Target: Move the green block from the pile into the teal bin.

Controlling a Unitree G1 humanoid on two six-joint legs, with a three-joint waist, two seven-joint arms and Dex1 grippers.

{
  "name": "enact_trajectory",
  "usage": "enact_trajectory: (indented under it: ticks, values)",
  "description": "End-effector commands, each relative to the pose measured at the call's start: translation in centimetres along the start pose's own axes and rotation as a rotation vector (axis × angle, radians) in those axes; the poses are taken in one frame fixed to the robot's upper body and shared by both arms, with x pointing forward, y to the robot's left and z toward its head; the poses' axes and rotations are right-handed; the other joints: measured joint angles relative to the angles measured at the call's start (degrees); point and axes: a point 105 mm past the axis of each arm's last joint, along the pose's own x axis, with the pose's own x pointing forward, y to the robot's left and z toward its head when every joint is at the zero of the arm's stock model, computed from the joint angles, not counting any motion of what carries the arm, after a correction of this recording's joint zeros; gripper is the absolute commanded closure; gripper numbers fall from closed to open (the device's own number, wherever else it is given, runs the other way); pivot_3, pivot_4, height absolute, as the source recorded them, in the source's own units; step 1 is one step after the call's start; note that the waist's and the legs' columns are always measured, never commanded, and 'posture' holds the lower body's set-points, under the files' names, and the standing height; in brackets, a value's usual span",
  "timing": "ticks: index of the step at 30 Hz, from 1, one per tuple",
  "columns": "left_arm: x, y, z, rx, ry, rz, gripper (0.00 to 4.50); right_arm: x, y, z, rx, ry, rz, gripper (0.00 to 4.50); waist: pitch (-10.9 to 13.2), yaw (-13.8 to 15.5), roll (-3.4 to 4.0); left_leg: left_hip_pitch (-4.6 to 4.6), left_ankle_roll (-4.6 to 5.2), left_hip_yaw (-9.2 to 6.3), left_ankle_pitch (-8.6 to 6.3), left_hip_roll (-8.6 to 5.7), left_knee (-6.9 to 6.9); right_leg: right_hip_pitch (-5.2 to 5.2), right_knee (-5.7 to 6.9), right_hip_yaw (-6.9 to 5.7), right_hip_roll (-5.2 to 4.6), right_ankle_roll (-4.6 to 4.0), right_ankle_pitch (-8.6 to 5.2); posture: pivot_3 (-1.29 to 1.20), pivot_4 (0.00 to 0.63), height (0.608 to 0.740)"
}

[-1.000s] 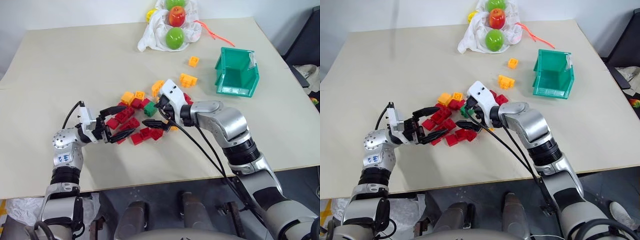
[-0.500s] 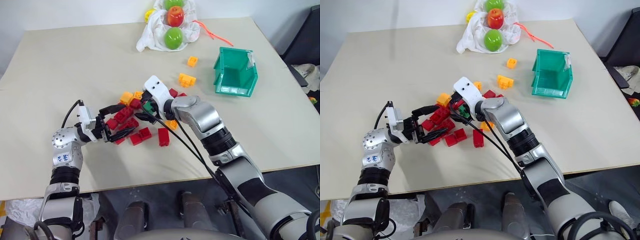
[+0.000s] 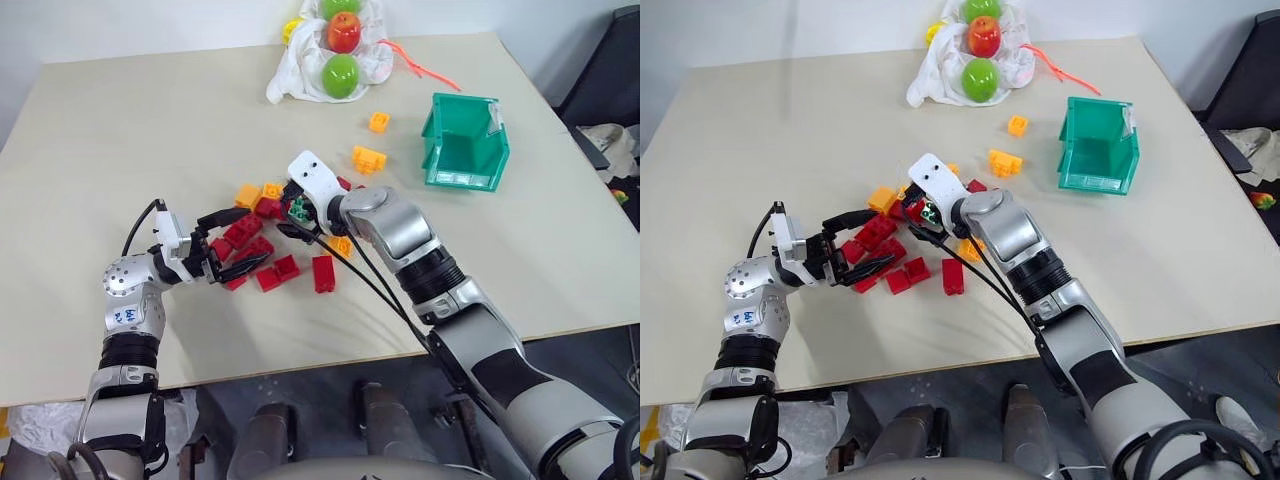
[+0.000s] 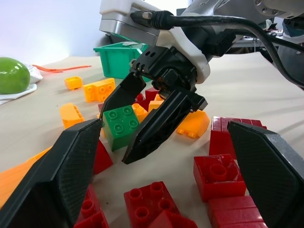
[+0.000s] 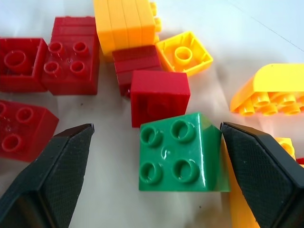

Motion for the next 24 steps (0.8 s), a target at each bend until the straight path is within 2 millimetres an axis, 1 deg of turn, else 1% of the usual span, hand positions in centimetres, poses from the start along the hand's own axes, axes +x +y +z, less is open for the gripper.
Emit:
enact_trajectory:
  ticks: [1, 4, 7, 9, 11, 12, 13, 14, 15, 17, 19, 21, 23, 24]
  values:
    - [-0.4, 0.2, 0.8, 0.045, -0.011, 0.01, 0.0, 0.0, 0.4, 0.1, -0.051, -0.015, 0.012, 0.2, 0.0, -0.01, 0.0, 0.0, 0.0, 0.0, 0.0, 0.0, 0.0, 0.0, 0.0, 0.0, 0.0, 0.0, 0.0, 0.0, 0.15, 0.74]
    - [-0.3, 0.1, 0.9, 0.046, -0.014, 0.007, 0.0, -0.4, 0.3, 0.9, -0.036, -0.059, 0.007, 0.93, 0.01, 0.0, 0.01, -0.01, 0.0, 0.0, 0.0, -0.01, 0.0, 0.0, 0.0, 0.0, -0.01, 0.0, 0.0, 0.0, 0.15, 0.74]
    - [-0.2, -0.1, 1.0, 0.049, -0.013, -0.004, 0.0, -2.0, 0.4, 2.6, -0.024, -0.137, 0.026, 2.0, 0.01, 0.02, 0.02, -0.02, 0.0, -0.01, 0.0, 0.01, 0.0, -0.02, 0.0, 0.0, 0.0, 0.0, 0.0, 0.0, 0.15, 0.74]
    - [0.0, -0.2, 1.2, 0.05, -0.013, -0.021, 0.0, -3.6, 0.7, 3.7, -0.006, -0.204, 0.051, 2.61, 0.01, 0.1, 0.02, -0.04, -0.01, -0.02, 0.0, 0.01, 0.0, -0.02, -0.02, -0.02, -0.01, 0.0, 0.0, 0.0, 0.15, 0.74]
    - [0.5, -0.4, 1.4, 0.05, -0.016, -0.036, 0.0, -5.7, 1.1, 4.6, 0.029, -0.273, 0.089, 3.25, 0.01, 0.23, 0.02, -0.05, -0.01, -0.04, -0.01, 0.0, 0.0, -0.02, -0.03, -0.03, -0.02, 0.0, 0.0, 0.0, 0.15, 0.74]
    - [0.6, -0.5, 1.5, 0.05, -0.017, -0.041, 0.0, -6.4, 1.2, 4.8, 0.038, -0.291, 0.1, 3.62, 0.01, 0.34, 0.02, -0.06, -0.01, -0.04, -0.01, 0.0, 0.0, -0.02, -0.04, -0.03, -0.03, 0.0, 0.0, 0.0, 0.15, 0.74]
    - [1.1, -0.8, 1.6, 0.048, -0.017, -0.063, 0.0, -7.6, 1.2, 4.9, 0.042, -0.314, 0.103, 3.93, 0.01, 0.46, 0.02, -0.06, -0.01, -0.05, -0.01, 0.0, 0.0, -0.02, -0.03, -0.04, -0.03, 0.0, 0.0, 0.0, 0.15, 0.74]
    - [1.6, -1.0, 1.7, 0.048, -0.017, -0.081, 0.0, -8.7, 1.1, 4.9, 0.042, -0.328, 0.104, 4.25, 0.01, 0.59, 0.02, -0.06, -0.01, -0.04, -0.01, -0.01, 0.0, -0.01, -0.04, -0.04, -0.03, 0.0, 0.0, 0.0, 0.15, 0.74]
    - [2.3, -1.3, 1.9, 0.05, -0.021, -0.097, 0.0, -10.0, 1.0, 4.3, 0.036, -0.334, 0.105, 4.48, 0.01, 0.87, 0.02, -0.06, -0.01, -0.04, -0.01, 0.0, 0.0, -0.01, -0.03, -0.04, -0.02, 0.0, 0.0, 0.0, 0.15, 0.74]
    - [3.0, -1.3, 2.2, 0.05, -0.035, -0.102, 0.0, -11.4, 0.9, 3.1, 0.021, -0.323, 0.099, 4.48, 0.01, 1.95, 0.01, -0.07, 0.01, -0.05, -0.02, -0.01, 0.0, 0.0, -0.07, -0.05, -0.02, 0.0, 0.0, 0.0, 0.15, 0.74]
    - [3.3, -1.3, 2.3, 0.046, -0.037, -0.107, 0.0, -11.8, 0.7, 2.1, 0.014, -0.303, 0.077, 4.48, 0.01, 2.11, 0.0, -0.08, 0.04, -0.07, -0.04, -0.04, 0.01, 0.06, -0.13, -0.07, -0.03, 0.0, 0.0, 0.0, 0.15, 0.74]
    - [3.3, -1.2, 2.2, 0.042, -0.032, -0.112, 0.0, -11.5, 0.3, 1.6, 0.021, -0.291, 0.05, 4.48, 0.01, 1.89, 0.01, -0.07, 0.05, 0.0, -0.04, -0.06, 0.01, 0.06, -0.14, -0.06, -0.03, 0.02, 0.01, 0.0, 0.15, 0.74]
    - [3.4, -1.0, 2.1, 0.041, -0.028, -0.11, 0.0, -10.6, -0.6, 0.9, 0.058, -0.254, 0.005, 4.48, 0.01, 1.45, 0.01, -0.04, 0.04, 0.06, -0.04, -0.07, 0.01, 0.05, -0.1, -0.05, 0.04, 0.01, 0.01, 0.0, 0.15, 0.74]
    - [3.4, -0.9, 2.0, 0.042, -0.026, -0.109, 0.0, -10.2, -0.8, 0.6, 0.073, -0.231, -0.008, 4.32, 0.01, 1.36, 0.01, 0.01, 0.02, 0.1, -0.03, -0.07, 0.0, 0.04, -0.08, -0.03, 0.09, -0.03, 0.02, 0.0, 0.15, 0.74]
